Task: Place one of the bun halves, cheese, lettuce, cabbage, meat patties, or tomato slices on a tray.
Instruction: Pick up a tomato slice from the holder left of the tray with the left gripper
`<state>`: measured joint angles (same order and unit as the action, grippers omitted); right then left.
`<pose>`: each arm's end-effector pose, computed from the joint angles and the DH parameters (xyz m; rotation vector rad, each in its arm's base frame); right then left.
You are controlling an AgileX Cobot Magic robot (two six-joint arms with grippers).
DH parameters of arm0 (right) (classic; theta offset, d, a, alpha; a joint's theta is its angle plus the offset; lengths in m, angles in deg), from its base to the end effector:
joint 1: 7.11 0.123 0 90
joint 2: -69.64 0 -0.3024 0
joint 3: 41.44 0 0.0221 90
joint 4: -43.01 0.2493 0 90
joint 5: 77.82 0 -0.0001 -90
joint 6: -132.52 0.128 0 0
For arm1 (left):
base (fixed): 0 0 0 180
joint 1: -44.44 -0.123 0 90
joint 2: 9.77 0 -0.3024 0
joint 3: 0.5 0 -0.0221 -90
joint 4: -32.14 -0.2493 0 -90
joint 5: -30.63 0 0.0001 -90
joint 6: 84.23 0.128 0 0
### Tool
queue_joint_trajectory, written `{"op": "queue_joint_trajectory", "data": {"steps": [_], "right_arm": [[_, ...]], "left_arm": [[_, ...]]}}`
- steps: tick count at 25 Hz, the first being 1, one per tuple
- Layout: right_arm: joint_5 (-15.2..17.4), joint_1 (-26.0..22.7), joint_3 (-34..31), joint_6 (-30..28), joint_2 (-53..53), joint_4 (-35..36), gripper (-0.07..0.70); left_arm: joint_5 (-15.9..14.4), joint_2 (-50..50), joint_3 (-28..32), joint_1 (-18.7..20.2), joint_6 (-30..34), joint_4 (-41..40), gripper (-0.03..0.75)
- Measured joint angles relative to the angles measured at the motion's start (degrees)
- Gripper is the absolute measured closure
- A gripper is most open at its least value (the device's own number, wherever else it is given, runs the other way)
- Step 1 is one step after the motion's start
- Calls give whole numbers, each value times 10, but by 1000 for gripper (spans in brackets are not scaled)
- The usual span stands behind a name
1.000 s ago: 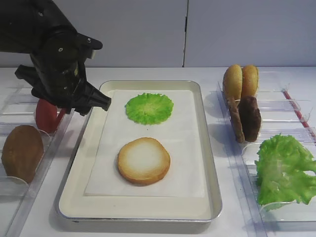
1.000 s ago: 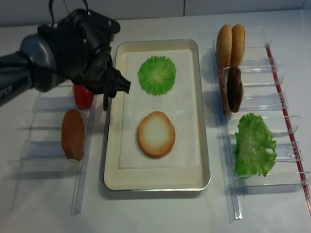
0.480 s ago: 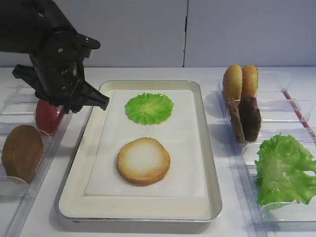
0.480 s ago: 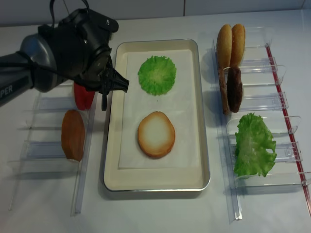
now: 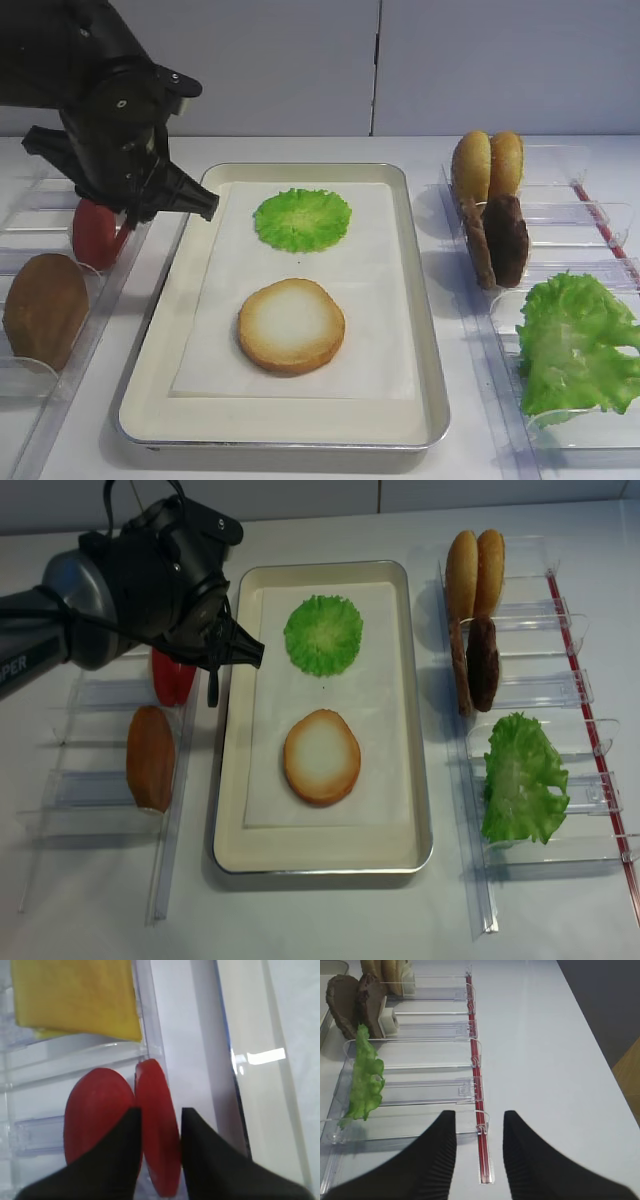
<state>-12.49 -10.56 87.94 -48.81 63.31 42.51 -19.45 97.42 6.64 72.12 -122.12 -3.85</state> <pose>0.0044 -0.0013 0.2424 0.0403 2.1344 -0.0597 0.3524 -0.1197 0.2231 0.2172 2.5950 0.4087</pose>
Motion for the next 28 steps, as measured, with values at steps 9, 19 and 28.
{"op": "queue_joint_trajectory", "data": {"steps": [9, 19, 28], "right_arm": [[0, 0, 0, 1, 0, 0, 376], [0, 0, 0, 1, 0, 0, 376], [0, 0, 0, 3, 0, 0, 376]], "left_arm": [[1, 0, 0, 0, -8, -9, 643], [-27, -5, -5, 0, -18, -11, 643], [-100, -72, -19, 41, -20, -9, 643]]}}
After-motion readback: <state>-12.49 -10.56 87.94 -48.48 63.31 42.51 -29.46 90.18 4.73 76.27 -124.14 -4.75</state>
